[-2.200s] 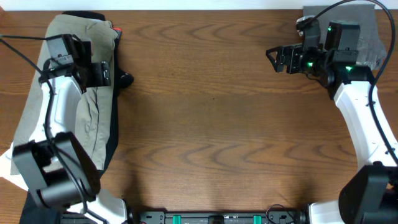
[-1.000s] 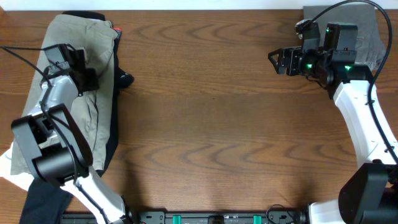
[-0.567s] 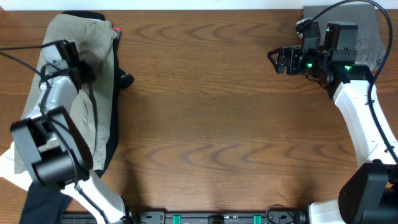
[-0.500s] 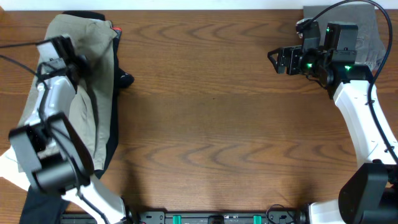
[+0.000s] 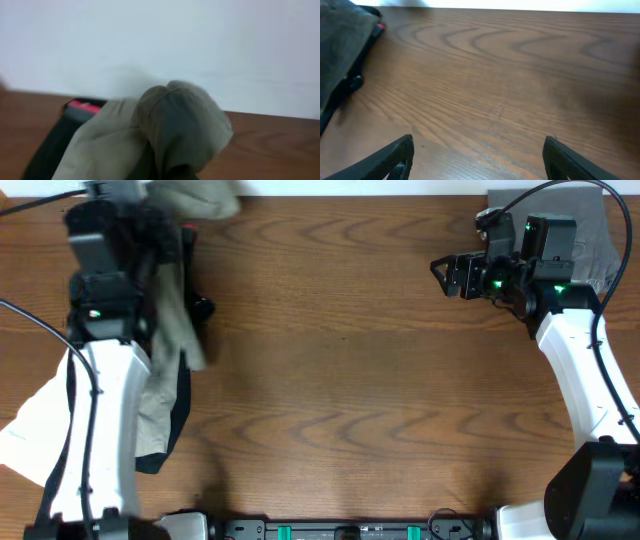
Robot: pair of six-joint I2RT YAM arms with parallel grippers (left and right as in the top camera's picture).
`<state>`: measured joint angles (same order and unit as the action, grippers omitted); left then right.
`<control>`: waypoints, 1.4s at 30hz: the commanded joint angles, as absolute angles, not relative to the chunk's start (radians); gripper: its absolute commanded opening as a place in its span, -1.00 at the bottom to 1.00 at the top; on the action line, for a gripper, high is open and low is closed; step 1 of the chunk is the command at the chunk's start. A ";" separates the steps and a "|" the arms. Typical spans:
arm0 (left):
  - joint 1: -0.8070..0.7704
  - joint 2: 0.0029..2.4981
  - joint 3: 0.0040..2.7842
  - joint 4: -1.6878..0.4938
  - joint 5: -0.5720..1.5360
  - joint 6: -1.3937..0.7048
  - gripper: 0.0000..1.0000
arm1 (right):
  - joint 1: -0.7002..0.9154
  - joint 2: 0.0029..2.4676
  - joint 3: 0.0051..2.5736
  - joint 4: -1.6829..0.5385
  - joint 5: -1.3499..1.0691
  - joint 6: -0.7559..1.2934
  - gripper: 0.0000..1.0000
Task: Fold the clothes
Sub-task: 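Lift the khaki shorts with the left gripper and drag them to table center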
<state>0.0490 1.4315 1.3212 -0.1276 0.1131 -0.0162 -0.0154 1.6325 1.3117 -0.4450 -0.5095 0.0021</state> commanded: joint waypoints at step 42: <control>-0.580 1.380 1.349 -0.321 0.216 -0.256 -0.88 | -0.185 1.309 1.327 -0.688 -0.572 -0.020 -0.74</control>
<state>-0.6228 1.3785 1.3266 -0.2977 0.2256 -0.2592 -0.1818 1.2671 1.3136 -0.7017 -0.5755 -0.0273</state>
